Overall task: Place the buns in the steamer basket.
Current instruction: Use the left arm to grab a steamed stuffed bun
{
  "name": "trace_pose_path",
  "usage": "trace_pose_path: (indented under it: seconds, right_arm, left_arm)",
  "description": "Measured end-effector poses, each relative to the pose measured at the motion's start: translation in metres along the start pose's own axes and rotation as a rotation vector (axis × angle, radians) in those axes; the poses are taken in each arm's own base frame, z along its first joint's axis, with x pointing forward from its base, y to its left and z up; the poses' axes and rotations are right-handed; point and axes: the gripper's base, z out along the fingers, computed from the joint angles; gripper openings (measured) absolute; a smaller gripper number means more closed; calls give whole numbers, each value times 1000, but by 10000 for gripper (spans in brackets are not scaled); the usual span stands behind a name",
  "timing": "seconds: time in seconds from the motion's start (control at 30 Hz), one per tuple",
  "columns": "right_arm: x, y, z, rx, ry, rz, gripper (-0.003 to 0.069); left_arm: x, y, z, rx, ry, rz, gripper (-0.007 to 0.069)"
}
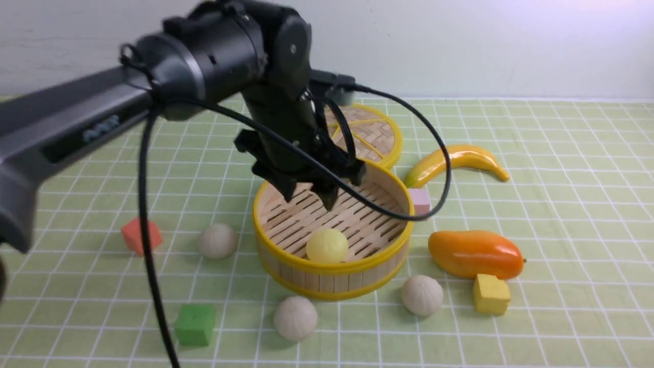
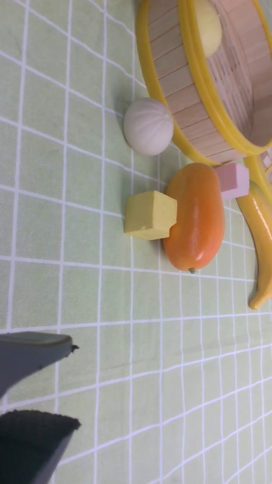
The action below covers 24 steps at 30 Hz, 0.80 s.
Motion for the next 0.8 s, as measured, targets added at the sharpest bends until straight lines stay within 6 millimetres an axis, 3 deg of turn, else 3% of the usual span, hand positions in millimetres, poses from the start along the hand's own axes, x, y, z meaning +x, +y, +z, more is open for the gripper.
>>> trace_pose_path:
  seconds: [0.1,0.13,0.17,0.2,0.33,0.6,0.8]
  right_arm:
    - [0,0,0,0,0,0,239]
    - [0,0,0,0,0,0,239]
    - [0,0,0,0,0,0,239]
    - [0,0,0,0,0,0,239]
    - [0,0,0,0,0,0,239]
    - [0,0,0,0,0,0,239]
    - [0,0,0,0,0,0,239]
  left_arm:
    - [13,27,-5,-59,31,-61,338]
    - [24,47,4,-87,73,-103,270]
    - [27,50,7,-91,88,-109,251]
    - [39,65,23,-110,133,-143,188]
    - [57,95,55,-116,156,-219,105]
    - [48,116,58,-105,28,-285,202]
    - [44,116,79,-82,0,-305,300]
